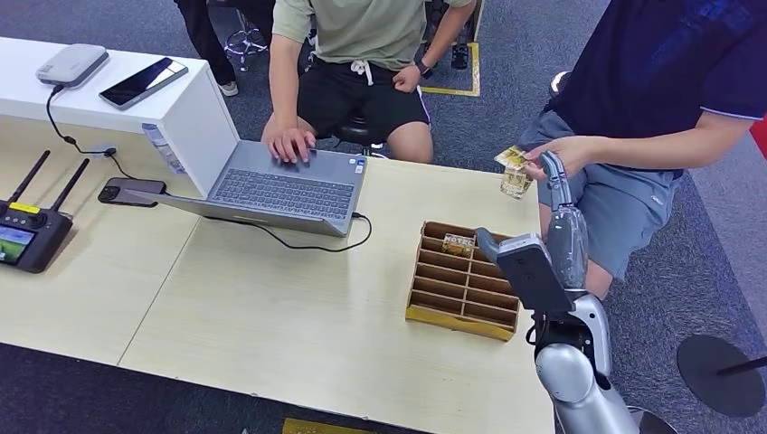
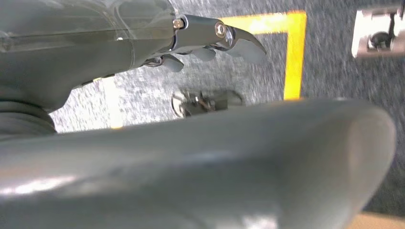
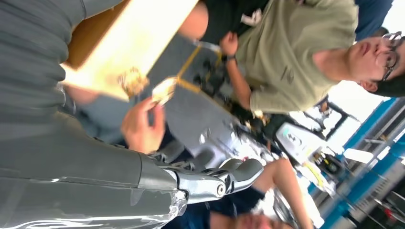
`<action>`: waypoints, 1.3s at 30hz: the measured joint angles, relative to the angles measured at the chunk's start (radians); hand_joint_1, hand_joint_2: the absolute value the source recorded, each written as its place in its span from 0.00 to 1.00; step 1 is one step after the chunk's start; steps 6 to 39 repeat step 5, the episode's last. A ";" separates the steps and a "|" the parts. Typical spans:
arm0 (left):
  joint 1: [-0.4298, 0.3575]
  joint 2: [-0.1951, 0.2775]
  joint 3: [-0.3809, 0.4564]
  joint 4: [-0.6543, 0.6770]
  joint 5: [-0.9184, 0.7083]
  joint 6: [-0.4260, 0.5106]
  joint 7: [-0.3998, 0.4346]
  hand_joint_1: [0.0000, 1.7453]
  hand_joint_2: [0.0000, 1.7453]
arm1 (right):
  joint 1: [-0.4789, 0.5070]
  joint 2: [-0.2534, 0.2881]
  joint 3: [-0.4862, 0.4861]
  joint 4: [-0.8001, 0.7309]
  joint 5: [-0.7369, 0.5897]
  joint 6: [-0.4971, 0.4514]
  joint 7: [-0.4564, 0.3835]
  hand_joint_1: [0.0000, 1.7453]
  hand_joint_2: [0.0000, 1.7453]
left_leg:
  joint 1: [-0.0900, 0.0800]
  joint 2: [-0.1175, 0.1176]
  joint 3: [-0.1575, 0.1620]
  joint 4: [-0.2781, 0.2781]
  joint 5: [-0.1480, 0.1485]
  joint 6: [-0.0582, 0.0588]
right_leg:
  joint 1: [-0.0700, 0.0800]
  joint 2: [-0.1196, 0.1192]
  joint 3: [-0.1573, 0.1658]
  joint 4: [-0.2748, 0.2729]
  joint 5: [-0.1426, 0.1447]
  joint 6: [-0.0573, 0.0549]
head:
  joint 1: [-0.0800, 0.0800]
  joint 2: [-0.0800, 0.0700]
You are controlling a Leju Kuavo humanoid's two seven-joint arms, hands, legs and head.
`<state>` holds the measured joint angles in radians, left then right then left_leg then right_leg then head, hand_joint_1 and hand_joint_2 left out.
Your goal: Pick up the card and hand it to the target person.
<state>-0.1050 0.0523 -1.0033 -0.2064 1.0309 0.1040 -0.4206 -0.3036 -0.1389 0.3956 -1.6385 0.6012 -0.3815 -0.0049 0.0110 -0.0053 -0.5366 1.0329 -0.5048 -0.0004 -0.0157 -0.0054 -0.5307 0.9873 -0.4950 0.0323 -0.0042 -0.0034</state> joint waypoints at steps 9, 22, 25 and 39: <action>-0.001 0.020 0.000 0.000 0.015 -0.044 -0.004 0.00 0.00 | 0.000 0.003 0.000 0.000 -0.267 0.076 -0.042 0.00 1.00 | 0.000 0.000 0.000 0.000 0.000 0.000 | 0.000 0.000 0.000 0.000 0.000 0.000 | 0.000 0.000; -0.001 0.020 0.000 0.000 0.015 -0.044 -0.004 0.00 0.00 | 0.000 0.003 0.000 0.000 -0.267 0.076 -0.042 0.00 1.00 | 0.000 0.000 0.000 0.000 0.000 0.000 | 0.000 0.000 0.000 0.000 0.000 0.000 | 0.000 0.000; -0.001 0.020 0.000 0.000 0.015 -0.044 -0.004 0.00 0.00 | 0.000 0.003 0.000 0.000 -0.267 0.076 -0.042 0.00 1.00 | 0.000 0.000 0.000 0.000 0.000 0.000 | 0.000 0.000 0.000 0.000 0.000 0.000 | 0.000 0.000; -0.001 0.020 0.000 0.000 0.015 -0.044 -0.004 0.00 0.00 | 0.000 0.003 0.000 0.000 -0.267 0.076 -0.042 0.00 1.00 | 0.000 0.000 0.000 0.000 0.000 0.000 | 0.000 0.000 0.000 0.000 0.000 0.000 | 0.000 0.000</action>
